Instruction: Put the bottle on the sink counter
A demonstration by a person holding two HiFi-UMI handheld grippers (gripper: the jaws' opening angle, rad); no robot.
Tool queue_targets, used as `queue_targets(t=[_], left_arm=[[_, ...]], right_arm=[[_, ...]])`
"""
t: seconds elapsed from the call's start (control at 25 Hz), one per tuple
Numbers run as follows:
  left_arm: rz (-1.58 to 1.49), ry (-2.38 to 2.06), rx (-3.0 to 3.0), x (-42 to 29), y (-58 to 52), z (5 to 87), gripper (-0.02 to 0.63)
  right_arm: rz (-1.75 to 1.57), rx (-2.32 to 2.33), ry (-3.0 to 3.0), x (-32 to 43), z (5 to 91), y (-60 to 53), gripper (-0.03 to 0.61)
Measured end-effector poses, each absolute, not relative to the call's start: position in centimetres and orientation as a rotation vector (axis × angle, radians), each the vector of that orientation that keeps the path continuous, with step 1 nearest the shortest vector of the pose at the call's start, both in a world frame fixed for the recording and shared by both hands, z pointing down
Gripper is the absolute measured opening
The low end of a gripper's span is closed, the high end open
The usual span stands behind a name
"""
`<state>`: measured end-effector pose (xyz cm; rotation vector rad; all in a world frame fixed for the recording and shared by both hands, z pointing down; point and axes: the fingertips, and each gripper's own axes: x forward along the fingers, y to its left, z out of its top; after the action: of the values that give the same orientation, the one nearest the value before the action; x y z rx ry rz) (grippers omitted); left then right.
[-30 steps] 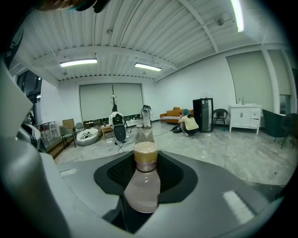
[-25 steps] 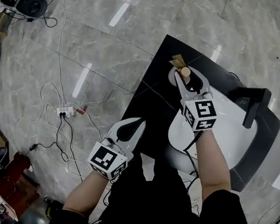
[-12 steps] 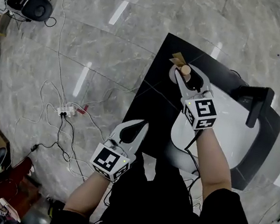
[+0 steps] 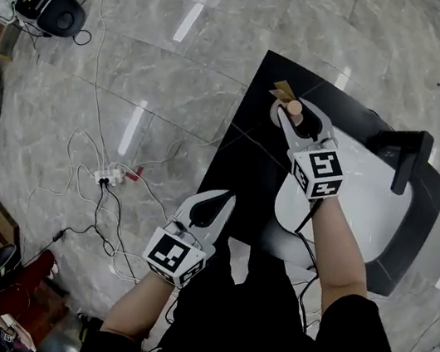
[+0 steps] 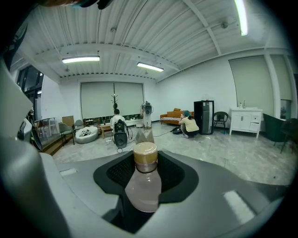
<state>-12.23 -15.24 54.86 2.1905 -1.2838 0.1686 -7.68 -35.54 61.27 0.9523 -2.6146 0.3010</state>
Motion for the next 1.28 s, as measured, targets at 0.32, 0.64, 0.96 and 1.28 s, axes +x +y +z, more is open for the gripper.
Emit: queue_targets(t=[0.32,0.64,0.96,1.28], left_arm=[[0.177,-1.259,2.232,-12.3,-13.7,53.6,0.000],[0.190,-1.203,2.314,-12.0,-12.7,51.8,0.000],[0.173,-1.141,2.381,-11.0,-12.2,48.7,0.000],[0.176,-1.045,2.461,-9.7,-11.4,47.5,0.000]], right_arm=[[0.393,1.047,-2.582,-5.2,60.7,-34.0,0.209],[0.355,1.298,-2.557,-0.3,56.3,-31.0,0.028],[0.414,1.510,-2.535,4.4,50.0,-25.9,0.028],[0.495,1.593,-2.476,7.3,47.5,-18.9,0.028]])
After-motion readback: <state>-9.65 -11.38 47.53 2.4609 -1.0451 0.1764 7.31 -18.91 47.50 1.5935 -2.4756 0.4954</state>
